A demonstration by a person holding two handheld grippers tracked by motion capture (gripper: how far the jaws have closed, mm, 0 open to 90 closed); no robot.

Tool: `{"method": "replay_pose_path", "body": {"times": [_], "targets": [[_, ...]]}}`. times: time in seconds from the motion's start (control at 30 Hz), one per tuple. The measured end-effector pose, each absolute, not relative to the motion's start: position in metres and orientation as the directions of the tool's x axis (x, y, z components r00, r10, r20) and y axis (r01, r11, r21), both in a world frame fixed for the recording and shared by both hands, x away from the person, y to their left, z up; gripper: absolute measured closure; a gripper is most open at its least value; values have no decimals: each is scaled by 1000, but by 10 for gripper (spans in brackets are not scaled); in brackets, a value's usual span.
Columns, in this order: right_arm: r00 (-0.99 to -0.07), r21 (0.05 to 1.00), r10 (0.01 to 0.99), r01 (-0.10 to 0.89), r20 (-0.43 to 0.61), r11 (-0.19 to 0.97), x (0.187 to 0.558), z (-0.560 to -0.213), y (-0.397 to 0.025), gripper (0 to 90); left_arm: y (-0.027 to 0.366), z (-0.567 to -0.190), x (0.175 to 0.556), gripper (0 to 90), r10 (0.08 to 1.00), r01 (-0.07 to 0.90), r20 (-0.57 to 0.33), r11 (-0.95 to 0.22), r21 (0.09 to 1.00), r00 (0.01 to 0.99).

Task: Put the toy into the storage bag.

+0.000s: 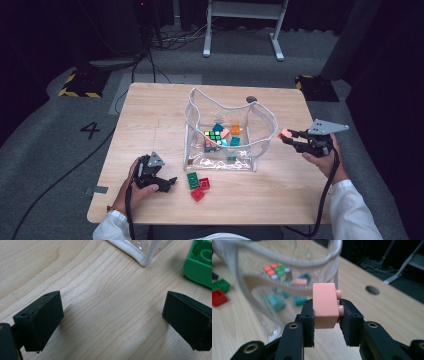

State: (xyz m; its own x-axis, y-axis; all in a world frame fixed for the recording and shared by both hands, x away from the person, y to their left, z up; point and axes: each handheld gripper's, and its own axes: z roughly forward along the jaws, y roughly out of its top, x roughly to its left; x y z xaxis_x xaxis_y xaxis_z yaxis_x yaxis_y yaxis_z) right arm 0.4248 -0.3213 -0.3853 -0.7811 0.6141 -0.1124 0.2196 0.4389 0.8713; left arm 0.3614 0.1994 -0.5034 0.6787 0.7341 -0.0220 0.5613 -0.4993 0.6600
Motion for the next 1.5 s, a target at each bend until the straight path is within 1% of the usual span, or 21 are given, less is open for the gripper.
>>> {"method": "replay_pose_path", "body": {"times": [0.13,0.4,0.63,0.9,1.1,1.27,1.5], "targets": [[-778,883,615,196,-125,427,434,-365,-321,669,199,-503,361,35,734,561,-22,-499,660,678],[-767,885,625,181,-146,429,451,-335,-314,669,199,-503,361,35,734,561,-22,-499,660,679],[-772,892,614,153,-161,426,462,-317,-302,669,199,-503,361,35,734,561,-22,-499,660,679],[-774,892,612,152,-161,427,475,-302,-286,669,199,-503,362,35,734,561,-22,-499,660,679],[-807,891,568,128,-161,435,476,-293,-267,669,199,-503,361,35,734,561,-23,-499,660,679],[-852,878,485,66,-198,474,478,-294,-244,669,199,-503,361,35,734,561,-22,-499,660,679],[-898,846,394,49,-196,531,477,-299,-210,669,199,-503,361,35,734,561,-22,-499,660,679]]}}
